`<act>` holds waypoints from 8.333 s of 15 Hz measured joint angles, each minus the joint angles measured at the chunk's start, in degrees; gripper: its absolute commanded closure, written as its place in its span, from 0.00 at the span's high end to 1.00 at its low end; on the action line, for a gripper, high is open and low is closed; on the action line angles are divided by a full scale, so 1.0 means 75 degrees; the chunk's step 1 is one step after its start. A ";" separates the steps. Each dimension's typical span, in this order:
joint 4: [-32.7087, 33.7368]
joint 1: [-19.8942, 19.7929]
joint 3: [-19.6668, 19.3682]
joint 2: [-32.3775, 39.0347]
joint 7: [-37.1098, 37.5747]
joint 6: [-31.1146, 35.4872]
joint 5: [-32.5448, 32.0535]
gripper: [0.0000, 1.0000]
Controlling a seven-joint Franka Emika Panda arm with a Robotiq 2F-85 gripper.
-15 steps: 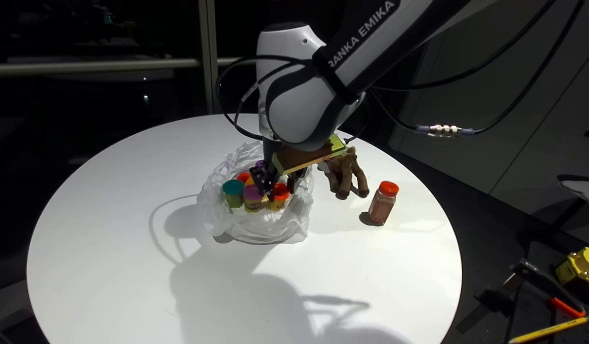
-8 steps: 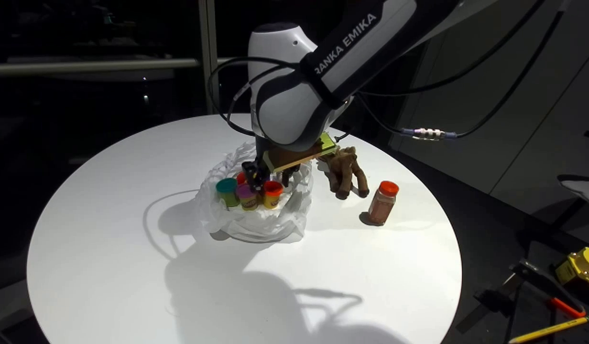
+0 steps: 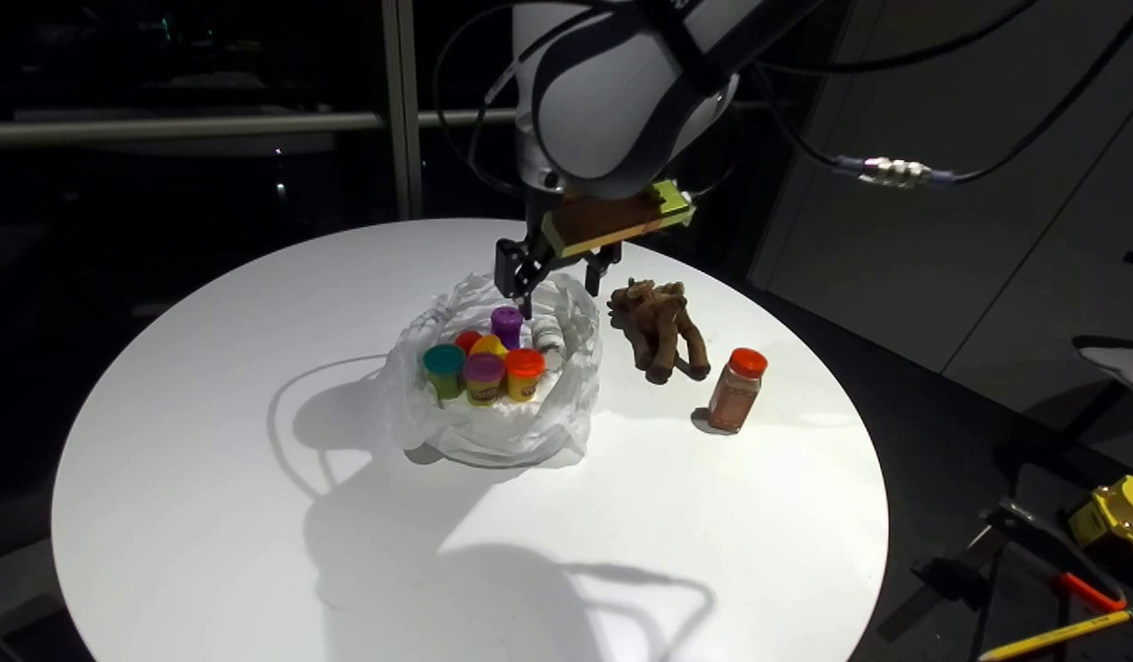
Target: Pick the objects on the table and put them in the plastic bag
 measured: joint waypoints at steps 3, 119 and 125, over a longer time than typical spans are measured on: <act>-0.1180 -0.0050 -0.0226 -0.1119 0.0224 -0.0045 -0.0092 1.00; 0.1035 -0.1965 -0.0410 0.0051 0.0684 -0.0846 0.1072 0.03; 0.0639 -0.0576 -0.0141 -0.1182 0.1541 -0.1832 0.0055 0.03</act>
